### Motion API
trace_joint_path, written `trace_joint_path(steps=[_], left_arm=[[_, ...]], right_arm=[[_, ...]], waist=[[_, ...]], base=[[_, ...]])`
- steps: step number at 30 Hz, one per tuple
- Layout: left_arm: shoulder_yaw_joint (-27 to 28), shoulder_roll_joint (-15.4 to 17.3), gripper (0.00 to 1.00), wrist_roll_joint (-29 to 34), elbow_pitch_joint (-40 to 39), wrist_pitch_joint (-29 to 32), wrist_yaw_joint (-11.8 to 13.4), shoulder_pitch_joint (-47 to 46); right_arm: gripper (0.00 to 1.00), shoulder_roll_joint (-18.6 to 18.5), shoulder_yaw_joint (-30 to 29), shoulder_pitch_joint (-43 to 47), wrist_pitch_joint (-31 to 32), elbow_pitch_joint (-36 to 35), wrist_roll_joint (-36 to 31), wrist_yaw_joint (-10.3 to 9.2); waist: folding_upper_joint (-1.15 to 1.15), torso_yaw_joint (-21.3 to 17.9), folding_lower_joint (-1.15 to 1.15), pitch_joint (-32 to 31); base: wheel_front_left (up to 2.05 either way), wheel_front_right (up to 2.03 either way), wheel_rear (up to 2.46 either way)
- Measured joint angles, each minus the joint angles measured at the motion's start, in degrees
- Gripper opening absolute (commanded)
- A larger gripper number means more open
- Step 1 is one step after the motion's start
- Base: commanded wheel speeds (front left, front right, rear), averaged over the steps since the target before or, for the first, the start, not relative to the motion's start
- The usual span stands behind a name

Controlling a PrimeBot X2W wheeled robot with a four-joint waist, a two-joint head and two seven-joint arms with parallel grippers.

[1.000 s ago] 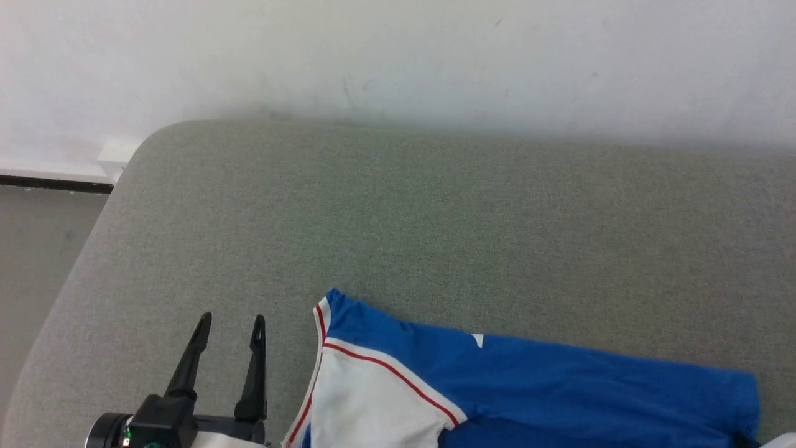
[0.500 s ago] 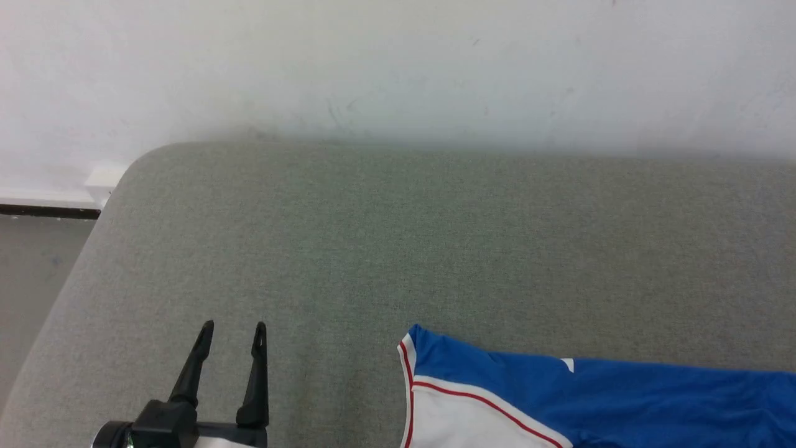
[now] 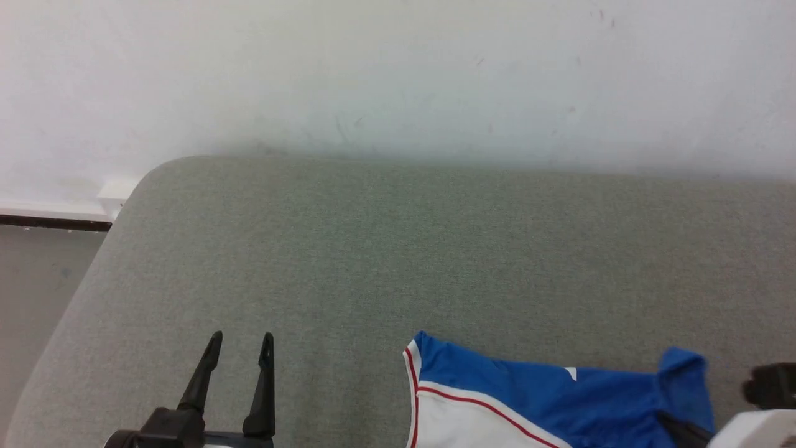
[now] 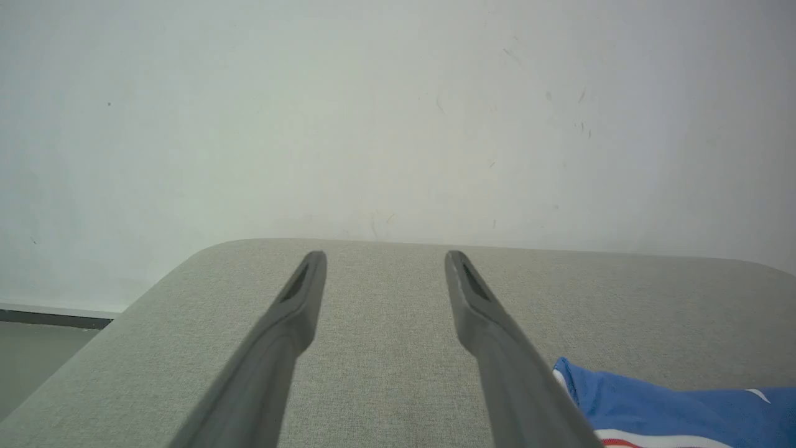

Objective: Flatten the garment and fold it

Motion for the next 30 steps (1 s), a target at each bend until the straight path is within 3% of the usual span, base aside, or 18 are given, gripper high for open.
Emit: trace_joint_path(steps=[5,9,13,22,23,24,30], left_arm=[[-0.02,-0.14,1.0,0.0,0.13,0.0,-0.1,0.01],[-0.13,-0.21,1.0,0.25,0.53,0.0,-0.68,-0.02],[-0.18,-0.25,1.0,0.51,0.93,0.0,-1.09,-0.06],[-0.49,-0.31,1.0,0.59,1.93,0.0,-1.94,-0.34],[-0.49,-0.32,1.0,0.59,2.08,0.0,-1.96,-0.42],[-0.48,-0.32,1.0,0.59,2.22,0.0,-2.0,-0.46],[0.03,-0.34,1.0,0.59,2.58,0.0,-2.03,-0.61]], right_arm=[[0.0,5.41,6.66,-1.23,3.72,-3.88,4.25,-0.01],[0.0,6.95,11.15,-3.88,3.92,-2.38,6.97,-0.01],[0.0,7.05,15.97,-5.87,0.8,2.49,10.98,-0.01],[0.0,7.2,23.6,-11.74,-8.12,16.49,12.34,-0.01],[0.11,7.21,23.83,-12.45,-9.03,18.3,11.8,-0.01],[1.0,7.15,24.16,-13.19,-9.98,20.06,11.05,-0.01],[1.0,7.2,29.7,-16.35,-13.13,23.74,13.63,-0.01]], waist=[[0.0,1.46,0.0,-0.08],[0.0,2.69,0.0,0.02],[0.0,4.15,0.0,0.07],[0.0,7.85,0.0,0.33],[0.0,8.23,0.0,0.37],[0.0,8.6,0.0,0.41],[0.0,9.64,0.0,0.27]], base=[[0.0,0.0,0.0],[0.0,0.0,0.0],[0.0,0.0,0.0],[0.0,0.0,0.0],[0.0,0.0,0.0],[0.0,0.0,0.0],[0.0,0.0,0.0]])
